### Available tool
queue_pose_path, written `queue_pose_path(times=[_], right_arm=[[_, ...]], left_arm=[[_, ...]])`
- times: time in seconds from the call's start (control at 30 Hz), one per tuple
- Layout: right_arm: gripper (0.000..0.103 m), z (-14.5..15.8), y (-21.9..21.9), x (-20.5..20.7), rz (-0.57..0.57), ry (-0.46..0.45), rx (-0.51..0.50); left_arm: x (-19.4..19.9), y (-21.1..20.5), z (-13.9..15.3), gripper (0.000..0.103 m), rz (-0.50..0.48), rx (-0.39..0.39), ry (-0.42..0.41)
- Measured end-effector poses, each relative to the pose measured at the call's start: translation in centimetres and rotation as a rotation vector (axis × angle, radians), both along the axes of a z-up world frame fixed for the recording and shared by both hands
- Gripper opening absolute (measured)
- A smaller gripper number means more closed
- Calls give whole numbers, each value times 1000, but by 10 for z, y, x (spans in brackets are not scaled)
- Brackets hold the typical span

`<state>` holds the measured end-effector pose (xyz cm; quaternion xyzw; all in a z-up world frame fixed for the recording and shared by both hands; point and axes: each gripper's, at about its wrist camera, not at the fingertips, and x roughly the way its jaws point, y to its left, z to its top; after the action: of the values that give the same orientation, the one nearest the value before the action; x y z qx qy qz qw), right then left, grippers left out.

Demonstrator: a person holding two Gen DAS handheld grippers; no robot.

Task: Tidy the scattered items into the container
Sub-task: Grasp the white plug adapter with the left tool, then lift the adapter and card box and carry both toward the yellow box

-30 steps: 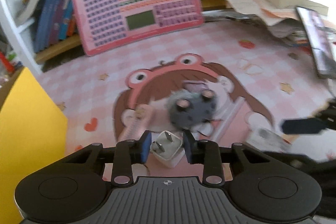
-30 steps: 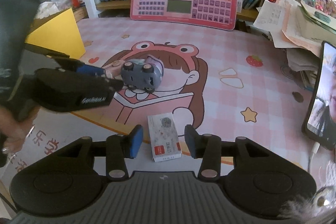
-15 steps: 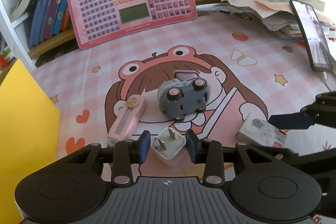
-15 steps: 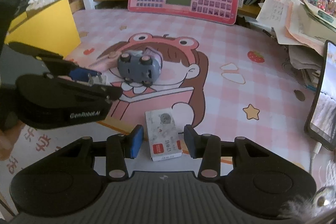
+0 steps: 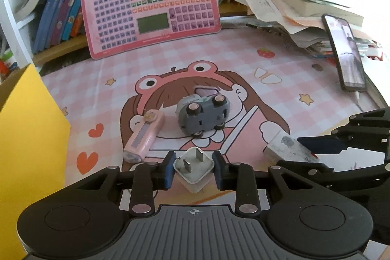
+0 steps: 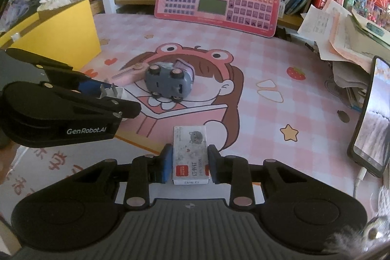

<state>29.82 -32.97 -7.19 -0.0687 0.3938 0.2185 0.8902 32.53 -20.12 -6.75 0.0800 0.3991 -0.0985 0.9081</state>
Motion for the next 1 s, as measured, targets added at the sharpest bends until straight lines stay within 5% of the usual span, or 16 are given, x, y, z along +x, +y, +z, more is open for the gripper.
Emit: queue_pose_path(times=[0.5, 1.0], right_arm=[[28, 27, 2, -50, 6, -1, 65], [28, 44, 26, -107, -60, -36, -8]], left_arm=[[-67, 21, 30, 30, 12, -44, -9], [-127, 65, 49, 30, -34, -132, -48]])
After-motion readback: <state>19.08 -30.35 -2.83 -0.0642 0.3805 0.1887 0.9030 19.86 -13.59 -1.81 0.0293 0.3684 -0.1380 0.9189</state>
